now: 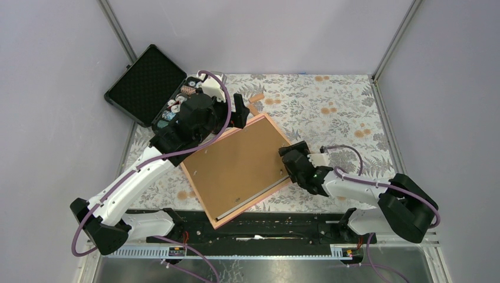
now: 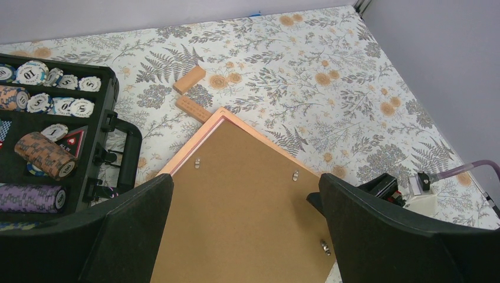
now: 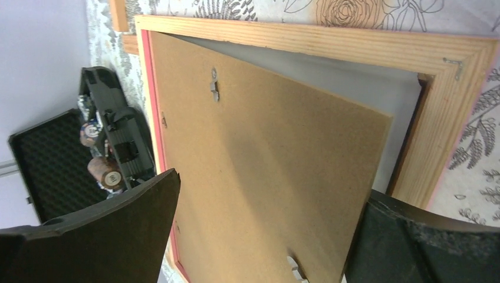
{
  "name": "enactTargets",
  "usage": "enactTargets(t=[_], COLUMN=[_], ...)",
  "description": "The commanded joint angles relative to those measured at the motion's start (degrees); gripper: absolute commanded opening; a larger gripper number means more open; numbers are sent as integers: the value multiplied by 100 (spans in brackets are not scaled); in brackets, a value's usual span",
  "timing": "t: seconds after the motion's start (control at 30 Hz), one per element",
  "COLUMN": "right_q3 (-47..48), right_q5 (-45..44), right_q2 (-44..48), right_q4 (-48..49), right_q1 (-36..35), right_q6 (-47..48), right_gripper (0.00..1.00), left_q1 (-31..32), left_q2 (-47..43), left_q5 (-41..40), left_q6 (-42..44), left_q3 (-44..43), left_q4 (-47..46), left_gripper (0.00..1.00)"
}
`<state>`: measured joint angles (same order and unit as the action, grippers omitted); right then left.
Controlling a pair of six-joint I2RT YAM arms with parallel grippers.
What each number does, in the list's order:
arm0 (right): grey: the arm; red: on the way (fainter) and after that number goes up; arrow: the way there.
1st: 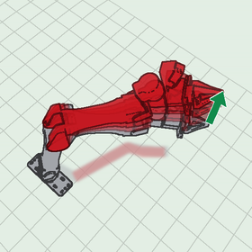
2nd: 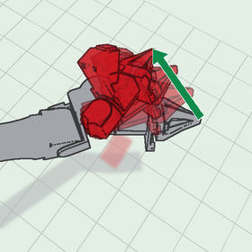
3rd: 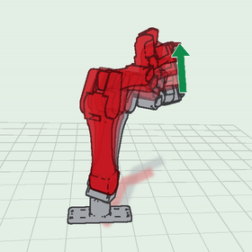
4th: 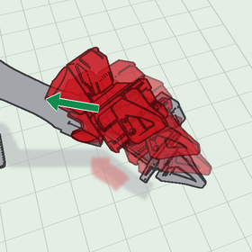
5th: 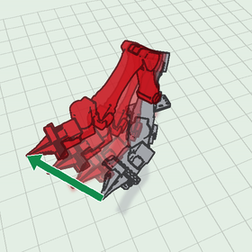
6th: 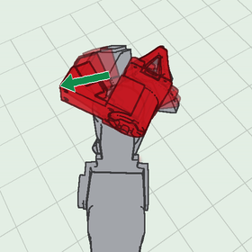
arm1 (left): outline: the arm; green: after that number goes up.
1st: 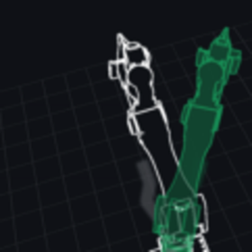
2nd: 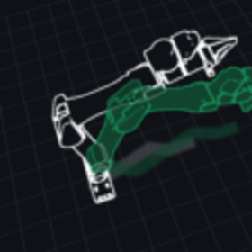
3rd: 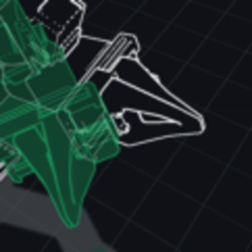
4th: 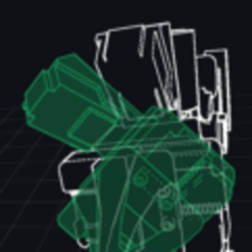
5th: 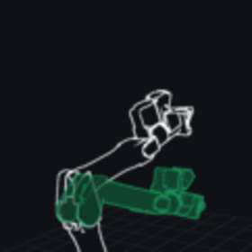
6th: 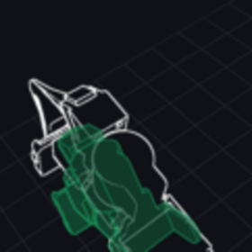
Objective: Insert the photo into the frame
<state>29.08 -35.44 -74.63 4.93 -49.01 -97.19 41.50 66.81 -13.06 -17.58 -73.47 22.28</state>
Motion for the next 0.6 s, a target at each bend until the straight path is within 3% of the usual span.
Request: enactTargets(t=[0.0, 0.33, 0.57], right_q3=[690, 1236, 1262], right_q5=[-100, -8, -168], right_q2=[-87, -227, -8], right_q4=[-1464, -2443, -2540], right_q1=[-40, -35, -36], right_q6=[-338, -353, -211], right_gripper=[100, 100, 100], left_q1=[-28, -30, -28], left_q2=[-150, -150, -159], left_q5=[73, 93, 103], left_q6=[-8, -17, -26], left_q3=[-13, -9, 4], left_q4=[-313, -314, -320], left_gripper=[99, 99, 99])
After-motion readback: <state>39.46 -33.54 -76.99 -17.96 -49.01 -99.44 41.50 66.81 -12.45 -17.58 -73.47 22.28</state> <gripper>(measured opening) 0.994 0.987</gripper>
